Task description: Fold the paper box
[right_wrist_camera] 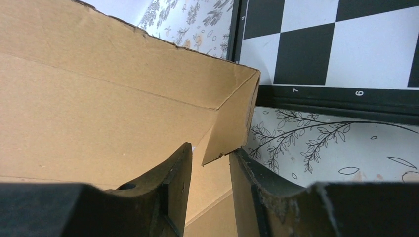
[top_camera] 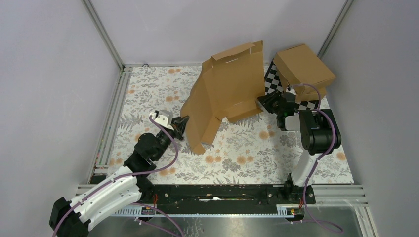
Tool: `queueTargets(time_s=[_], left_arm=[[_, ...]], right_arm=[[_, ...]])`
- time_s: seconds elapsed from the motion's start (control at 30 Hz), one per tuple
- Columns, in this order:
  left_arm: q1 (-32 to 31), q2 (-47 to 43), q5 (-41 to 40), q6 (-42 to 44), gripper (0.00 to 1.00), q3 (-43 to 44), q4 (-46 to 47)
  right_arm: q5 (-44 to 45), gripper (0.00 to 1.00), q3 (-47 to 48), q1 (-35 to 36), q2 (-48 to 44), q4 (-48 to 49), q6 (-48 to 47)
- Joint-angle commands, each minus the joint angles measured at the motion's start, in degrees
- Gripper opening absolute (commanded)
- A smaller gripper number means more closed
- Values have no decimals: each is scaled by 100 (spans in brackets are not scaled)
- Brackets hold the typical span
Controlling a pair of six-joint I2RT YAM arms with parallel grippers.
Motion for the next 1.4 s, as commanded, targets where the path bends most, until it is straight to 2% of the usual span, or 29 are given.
queueTargets(time_s=[0.0, 0.17, 0.4, 0.43, 0.73, 0.9, 1.07, 1.23, 1.37], left_arm=[[-74, 22, 87, 132, 0, 113, -62], [-115, 37, 96, 159, 0, 117, -61], [-170, 47, 137, 188, 0, 118, -35], [-172, 55, 127, 186, 0, 119, -35], [-220, 56, 110, 160, 0, 117, 12], [-265, 43, 229, 155, 0, 104, 69], [-327, -22, 402, 159, 0, 104, 117], [-339, -123, 272, 167, 0, 49, 140], [-336, -151, 41, 140, 0, 30, 117]], right_arm=[[347, 41, 297, 120, -235, -453, -302], [480, 38, 378, 136, -231, -682, -424], [391, 1, 445, 157, -205, -784, -508], [372, 0, 440, 181, -225, -810, -511], [755, 0, -364, 829, -1068, -736, -246], [1113, 3, -1006, 1268, -1391, -366, 309], [1380, 4, -1332, 1665, -1327, 61, 905], [1297, 12, -1486, 1887, -988, 430, 1385], [1372, 19, -1663, 1990, -891, 626, 1404]])
